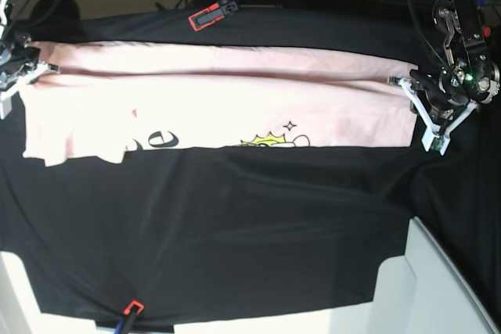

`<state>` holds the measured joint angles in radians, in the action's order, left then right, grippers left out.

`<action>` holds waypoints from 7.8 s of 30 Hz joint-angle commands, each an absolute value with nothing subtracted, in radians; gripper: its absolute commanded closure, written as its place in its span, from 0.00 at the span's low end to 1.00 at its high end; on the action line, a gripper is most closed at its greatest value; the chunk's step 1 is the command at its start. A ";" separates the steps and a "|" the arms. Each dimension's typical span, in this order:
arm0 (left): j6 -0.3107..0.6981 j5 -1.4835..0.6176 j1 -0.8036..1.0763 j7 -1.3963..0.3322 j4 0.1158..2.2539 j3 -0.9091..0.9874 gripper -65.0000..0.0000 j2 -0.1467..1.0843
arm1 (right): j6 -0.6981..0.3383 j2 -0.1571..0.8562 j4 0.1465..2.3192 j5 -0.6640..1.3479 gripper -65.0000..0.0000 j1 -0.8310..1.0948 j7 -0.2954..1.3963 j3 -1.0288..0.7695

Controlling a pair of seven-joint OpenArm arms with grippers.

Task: Fold the T-shirt properly
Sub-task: 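Lay the folded strip flat and pull both grippers apart to smooth it, then open the left gripper and reposition it at the strip's collar end, then grasp the collar end with the left gripper and fold it toward the right gripper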

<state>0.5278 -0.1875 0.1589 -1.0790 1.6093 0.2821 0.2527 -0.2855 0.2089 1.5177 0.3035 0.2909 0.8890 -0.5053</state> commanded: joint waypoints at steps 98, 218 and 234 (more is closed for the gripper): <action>0.639 -0.780 0.048 -0.963 1.109 0.407 0.26 0.354 | -0.285 0.234 1.624 0.298 0.25 0.357 0.831 -0.547; 0.328 -0.789 0.013 -1.310 1.515 0.427 1.00 -0.018 | -0.286 0.234 1.620 0.298 0.25 0.363 0.831 -0.542; 0.282 -0.783 -0.044 -1.290 1.495 0.134 1.00 -0.157 | -0.286 0.234 1.620 0.298 0.25 0.361 0.831 -0.542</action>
